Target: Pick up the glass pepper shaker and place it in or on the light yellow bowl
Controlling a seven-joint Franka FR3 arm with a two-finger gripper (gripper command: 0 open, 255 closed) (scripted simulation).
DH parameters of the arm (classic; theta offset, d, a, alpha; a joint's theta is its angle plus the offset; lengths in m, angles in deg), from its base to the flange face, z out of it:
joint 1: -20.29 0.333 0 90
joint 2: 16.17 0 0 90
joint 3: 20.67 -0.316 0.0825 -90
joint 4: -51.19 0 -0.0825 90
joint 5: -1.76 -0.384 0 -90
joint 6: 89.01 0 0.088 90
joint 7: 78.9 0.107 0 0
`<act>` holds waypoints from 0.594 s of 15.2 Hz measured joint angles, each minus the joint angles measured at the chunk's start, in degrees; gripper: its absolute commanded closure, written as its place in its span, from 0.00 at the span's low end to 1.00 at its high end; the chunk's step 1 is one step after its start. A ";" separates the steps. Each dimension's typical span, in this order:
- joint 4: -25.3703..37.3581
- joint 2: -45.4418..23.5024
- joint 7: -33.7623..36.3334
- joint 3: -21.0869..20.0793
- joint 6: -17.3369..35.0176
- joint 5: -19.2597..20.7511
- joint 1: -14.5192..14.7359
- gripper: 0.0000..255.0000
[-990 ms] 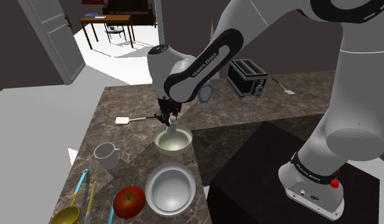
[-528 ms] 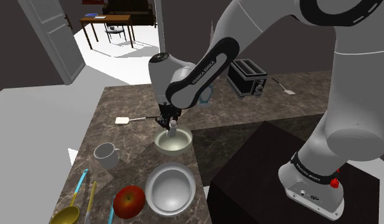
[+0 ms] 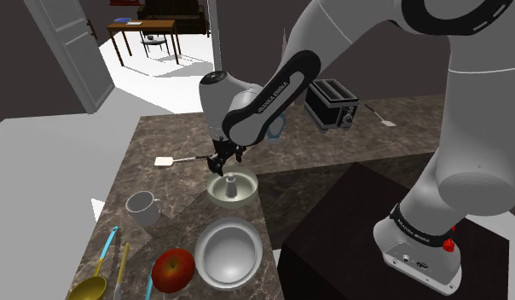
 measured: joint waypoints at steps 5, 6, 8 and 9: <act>-0.21 1.91 -0.71 -0.66 -1.57 -1.11 -0.34 0.00; 0.12 3.06 -1.31 -1.06 -2.91 -1.88 -0.58 0.00; 0.80 4.62 -2.03 -1.63 -4.99 -2.98 -0.75 0.00; 0.72 5.00 -2.15 -1.74 -5.28 -3.20 -0.80 0.00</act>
